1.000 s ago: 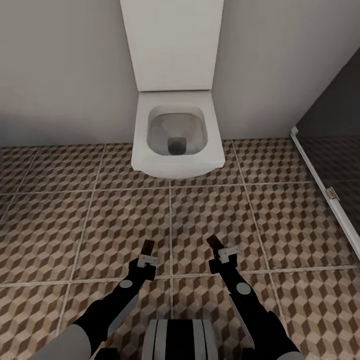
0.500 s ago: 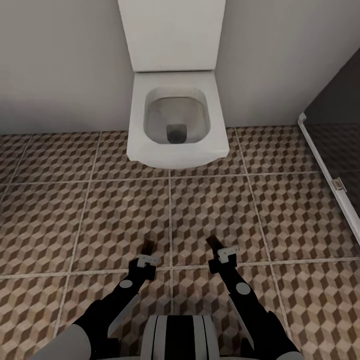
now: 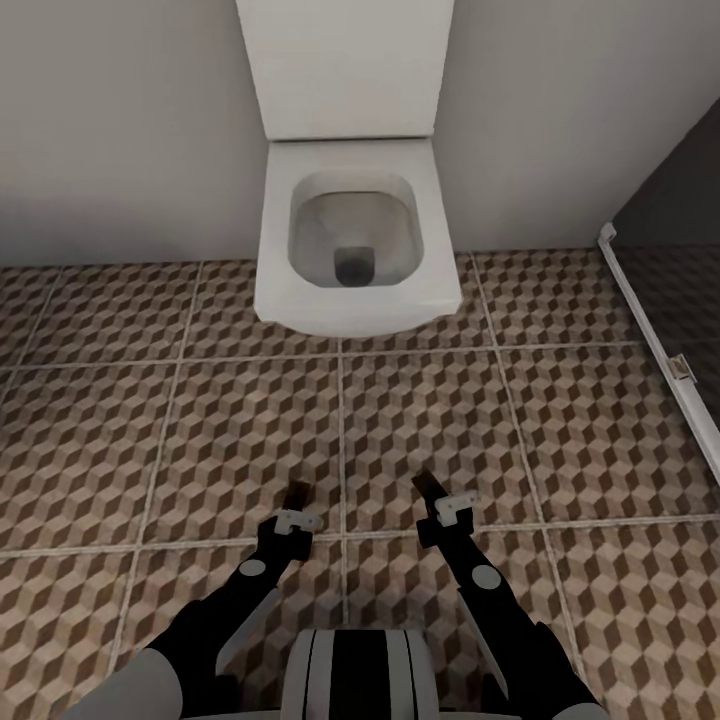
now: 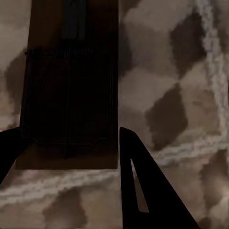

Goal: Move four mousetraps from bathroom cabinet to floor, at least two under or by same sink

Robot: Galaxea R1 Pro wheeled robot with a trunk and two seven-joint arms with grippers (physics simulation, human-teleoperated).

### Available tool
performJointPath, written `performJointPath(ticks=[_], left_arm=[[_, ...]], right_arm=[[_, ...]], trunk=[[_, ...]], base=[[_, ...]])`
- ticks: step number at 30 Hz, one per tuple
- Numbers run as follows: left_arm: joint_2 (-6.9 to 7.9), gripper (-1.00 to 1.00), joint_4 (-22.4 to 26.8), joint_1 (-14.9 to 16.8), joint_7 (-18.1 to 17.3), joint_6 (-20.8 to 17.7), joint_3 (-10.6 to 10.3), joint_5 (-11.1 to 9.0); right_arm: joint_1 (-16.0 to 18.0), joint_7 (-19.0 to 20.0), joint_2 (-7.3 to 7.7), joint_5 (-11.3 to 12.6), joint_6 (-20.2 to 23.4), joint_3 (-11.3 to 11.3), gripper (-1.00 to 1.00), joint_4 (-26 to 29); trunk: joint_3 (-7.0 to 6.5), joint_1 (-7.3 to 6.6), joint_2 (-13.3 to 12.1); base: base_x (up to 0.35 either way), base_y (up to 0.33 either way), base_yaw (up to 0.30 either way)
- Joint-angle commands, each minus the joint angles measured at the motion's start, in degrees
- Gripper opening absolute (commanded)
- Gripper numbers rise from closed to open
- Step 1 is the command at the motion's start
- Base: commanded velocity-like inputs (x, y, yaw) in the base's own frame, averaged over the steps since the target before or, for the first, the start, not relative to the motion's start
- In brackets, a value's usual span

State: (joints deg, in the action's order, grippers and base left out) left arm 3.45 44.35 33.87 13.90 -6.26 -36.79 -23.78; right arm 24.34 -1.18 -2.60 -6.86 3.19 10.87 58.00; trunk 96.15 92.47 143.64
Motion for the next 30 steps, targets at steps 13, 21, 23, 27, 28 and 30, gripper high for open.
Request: performJointPath(ticks=[13, 21, 23, 27, 28, 30], left_arm=[[-0.02, -1.00, 0.1, 0.1, 0.6, -0.3, -0.5, -0.3], [-0.11, -1.00, 0.0, 0.1, 0.7, -0.4, -1.7, -0.4], [-0.11, -1.00, 0.0, 0.1, 0.7, -0.3, -2.2, -0.4], [-0.11, -1.00, -0.3, 0.1, 0.8, -0.3, -2.4, -0.4], [-0.11, -1.00, -0.4, 0.1, 0.8, -0.3, -2.5, -0.4], [-0.11, -1.00, -0.5, 0.1, 0.8, -0.3, -2.5, -0.3]], right_arm=[[0.0, -0.1, 0.05, -0.5, 0.3, 0.0, -1.00, 0.1], [0.0, -0.1, 0.05, -0.5, 0.3, 0.0, -1.00, 0.1], [0.0, -0.1, 0.05, -0.5, 0.3, 0.1, -1.00, 0.1], [0.0, -0.1, 0.05, -0.5, 0.3, 0.1, -1.00, 0.1], [0.0, -0.1, 0.05, -0.5, 0.3, 0.1, -1.00, 0.1], [0.0, -0.1, 0.05, -0.5, 0.3, 0.1, -1.00, 0.1]], trunk=[[0.03, 0.00, 0.0], [0.03, 0.00, 0.0], [0.03, 0.00, 0.0], [0.03, 0.00, 0.0], [0.03, 0.00, 0.0], [0.03, 0.00, 0.0]], base=[[0.230, 0.168, 0.000], [0.189, -0.092, 0.000], [0.043, -0.223, 0.000], [0.013, -0.209, 0.000], [0.005, -0.101, 0.000], [0.002, -0.053, 0.000]])
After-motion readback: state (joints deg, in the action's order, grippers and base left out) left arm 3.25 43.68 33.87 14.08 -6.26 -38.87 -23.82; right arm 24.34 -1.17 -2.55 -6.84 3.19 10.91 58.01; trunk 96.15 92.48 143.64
